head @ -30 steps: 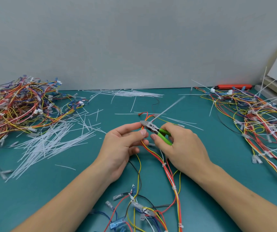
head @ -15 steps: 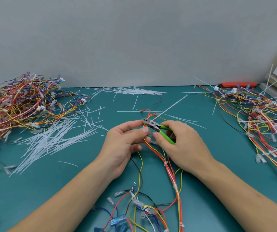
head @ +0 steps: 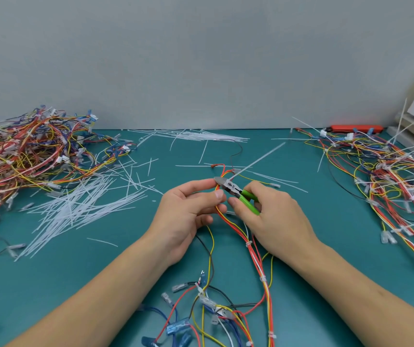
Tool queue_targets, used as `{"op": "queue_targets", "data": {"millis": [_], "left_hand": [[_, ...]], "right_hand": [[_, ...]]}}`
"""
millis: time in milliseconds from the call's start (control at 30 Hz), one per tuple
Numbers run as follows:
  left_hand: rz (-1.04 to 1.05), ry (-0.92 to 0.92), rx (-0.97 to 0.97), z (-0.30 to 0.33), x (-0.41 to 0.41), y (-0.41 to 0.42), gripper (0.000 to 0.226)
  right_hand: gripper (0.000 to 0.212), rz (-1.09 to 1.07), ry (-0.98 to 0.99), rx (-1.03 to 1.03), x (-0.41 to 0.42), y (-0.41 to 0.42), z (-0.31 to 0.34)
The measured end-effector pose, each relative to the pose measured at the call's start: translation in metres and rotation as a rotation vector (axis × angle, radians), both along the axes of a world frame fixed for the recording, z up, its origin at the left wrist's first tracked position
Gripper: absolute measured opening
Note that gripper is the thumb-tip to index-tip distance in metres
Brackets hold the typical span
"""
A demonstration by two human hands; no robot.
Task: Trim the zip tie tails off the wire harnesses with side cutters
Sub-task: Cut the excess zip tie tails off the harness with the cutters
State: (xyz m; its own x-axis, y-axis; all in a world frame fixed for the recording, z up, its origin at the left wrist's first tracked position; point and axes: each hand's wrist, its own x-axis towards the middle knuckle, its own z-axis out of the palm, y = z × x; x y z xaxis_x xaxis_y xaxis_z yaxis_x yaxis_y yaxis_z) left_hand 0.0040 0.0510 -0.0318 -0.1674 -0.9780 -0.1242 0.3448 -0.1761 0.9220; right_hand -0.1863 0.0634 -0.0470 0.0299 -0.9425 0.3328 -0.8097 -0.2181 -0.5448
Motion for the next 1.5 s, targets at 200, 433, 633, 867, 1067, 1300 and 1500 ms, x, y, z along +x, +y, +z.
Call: {"op": "queue_targets", "data": {"millis": [200, 433, 633, 867, 1067, 1300, 1500], "left_hand": [[-0.008, -0.005, -0.004, -0.0001, -0.0009, -0.0005, 0.049], [-0.005, -0.007, -0.005, -0.0013, -0.0007, -0.0012, 0.052], [-0.018, -0.02, -0.007, -0.0008, -0.0008, -0.0022, 0.05], [-0.031, -0.02, -0.006, -0.0015, 0.0002, -0.0018, 0.051], [-0.024, -0.011, 0.0, -0.0032, 0.0, -0.0034, 0.049], [-0.03, -0.016, -0.005, -0.0036, 0.0004, -0.0031, 0.053], [-0.03, -0.027, -0.006, -0.0038, 0.0005, -0.0036, 0.055]], "right_hand": [[0.032, 0.028, 0.015, -0.004, -0.0028, -0.0029, -0.0008], [0.025, 0.043, -0.014, -0.009, -0.0028, -0.0035, 0.001], [0.044, -0.01, -0.022, 0.007, -0.0026, -0.0015, 0.0031], [0.031, 0.023, -0.007, 0.014, -0.0017, -0.0022, 0.0018], [0.029, 0.023, -0.009, 0.023, -0.0021, -0.0023, 0.0015], [0.032, 0.032, -0.001, 0.007, -0.0018, -0.0049, 0.002], [0.044, 0.039, -0.025, 0.049, -0.0043, -0.0035, 0.0032]]}}
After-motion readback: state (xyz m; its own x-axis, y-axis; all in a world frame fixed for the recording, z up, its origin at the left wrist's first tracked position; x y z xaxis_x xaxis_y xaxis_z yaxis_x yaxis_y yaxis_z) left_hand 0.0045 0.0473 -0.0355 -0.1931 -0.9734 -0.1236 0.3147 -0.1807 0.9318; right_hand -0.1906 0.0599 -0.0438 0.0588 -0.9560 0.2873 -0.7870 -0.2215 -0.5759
